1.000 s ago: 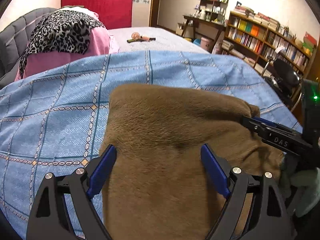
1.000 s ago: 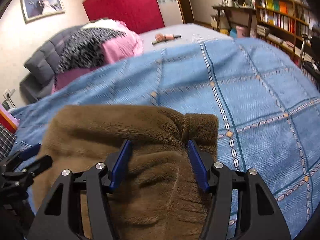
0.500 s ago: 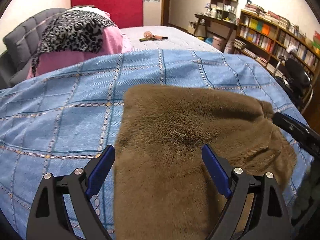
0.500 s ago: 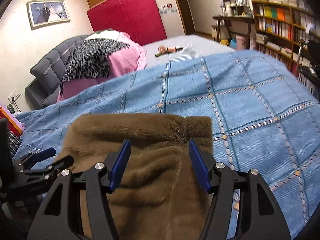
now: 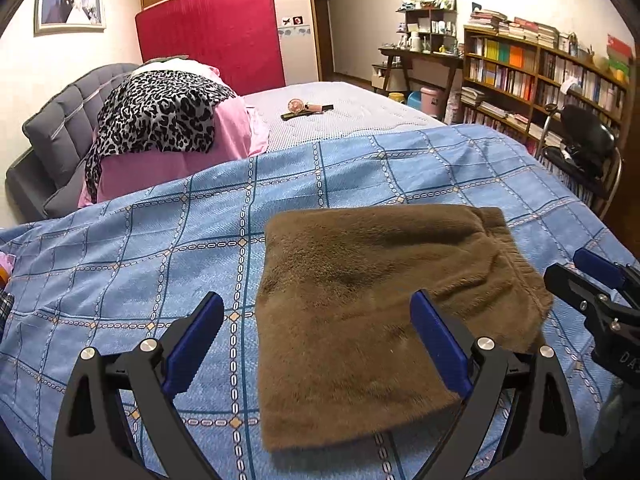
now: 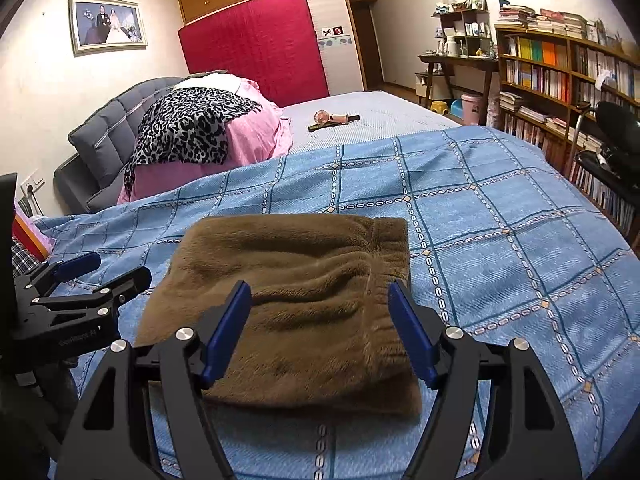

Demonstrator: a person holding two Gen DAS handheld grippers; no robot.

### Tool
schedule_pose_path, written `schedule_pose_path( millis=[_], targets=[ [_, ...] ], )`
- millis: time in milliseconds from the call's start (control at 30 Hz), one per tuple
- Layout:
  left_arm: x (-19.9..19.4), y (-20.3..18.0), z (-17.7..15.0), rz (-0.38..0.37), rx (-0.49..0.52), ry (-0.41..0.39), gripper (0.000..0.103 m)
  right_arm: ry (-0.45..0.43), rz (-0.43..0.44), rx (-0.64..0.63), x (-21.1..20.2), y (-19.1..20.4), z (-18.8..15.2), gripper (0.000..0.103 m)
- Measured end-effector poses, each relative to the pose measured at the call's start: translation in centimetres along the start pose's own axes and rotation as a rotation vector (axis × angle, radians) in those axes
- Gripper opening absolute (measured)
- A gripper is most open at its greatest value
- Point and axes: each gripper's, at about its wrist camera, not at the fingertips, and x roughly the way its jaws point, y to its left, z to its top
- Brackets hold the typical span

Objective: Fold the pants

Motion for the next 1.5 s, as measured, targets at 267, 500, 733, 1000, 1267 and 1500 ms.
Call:
schedule_pose_path(
  millis=[267, 500, 733, 1000, 1267, 1500],
  targets=[
    [-3.0, -0.5, -0.8, -0.014, -0.004, -0.019, 0.093, -0.033, -0.017, -0.016, -3.4, 1.1, -1.0, 0.082],
    [-5.0, -1.8, -0.8, 0.026, 0.025, -0.037, 0.093, -0.047, -0.049, -0.019, -5.4, 1.7, -1.3, 0.093],
    [-5.9, -2.2, -1.4, 0.041, 0.018, -0.042, 0.093, -0.05, -0.104, -0.073, -6.2, 3.0, -1.5, 0.097],
    [-6.2, -2.1, -1.6, 0.046, 0.018, -0.022, 0.093, -0.039, -0.091, -0.076, -6.4, 3.5, -2.0, 0.097],
    [-6.6, -2.2, -1.6, 0.023, 0.022, -0.007, 0.093, -0.026, -0.096, -0.082, -6.3, 3.8, -2.2, 0.097],
    [-5.8, -2.6, -2.0, -0.001, 0.039, 0.043, 0.093, -0.009, -0.136, -0.09, -5.9, 3.8, -2.3, 0.097]
  ],
)
